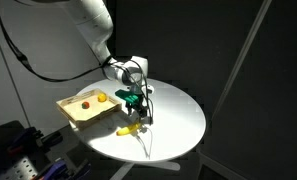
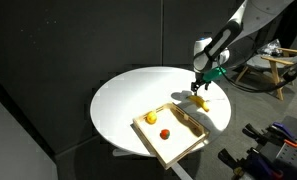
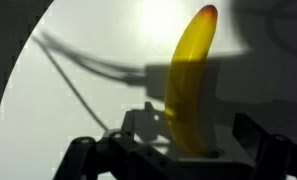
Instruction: Remove the banana from the crate and put it on the table
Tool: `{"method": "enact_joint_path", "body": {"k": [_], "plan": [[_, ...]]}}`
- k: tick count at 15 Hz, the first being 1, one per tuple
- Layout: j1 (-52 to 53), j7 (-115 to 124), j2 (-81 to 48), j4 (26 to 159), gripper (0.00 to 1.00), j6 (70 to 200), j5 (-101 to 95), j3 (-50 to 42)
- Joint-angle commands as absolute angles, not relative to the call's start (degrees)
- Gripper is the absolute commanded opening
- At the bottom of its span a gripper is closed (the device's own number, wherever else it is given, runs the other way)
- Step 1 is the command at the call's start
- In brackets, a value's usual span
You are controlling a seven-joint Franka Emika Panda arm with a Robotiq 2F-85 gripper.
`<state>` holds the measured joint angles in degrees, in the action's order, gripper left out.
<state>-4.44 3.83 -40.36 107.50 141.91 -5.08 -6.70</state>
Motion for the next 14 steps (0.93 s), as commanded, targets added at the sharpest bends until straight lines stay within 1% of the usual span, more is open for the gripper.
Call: {"method": "enact_joint_path", "body": {"k": [1, 5, 14], "plan": [[-3.8, 3.7, -35.9, 110.2, 1.00, 140.6, -5.7, -7.4], [-3.9, 3.1, -31.7, 112.4, 1.00, 139.3, -5.4, -7.0], [-3.2, 2.4, -20.4, 119.4, 1.00, 131.5, -6.1, -6.2]]}}
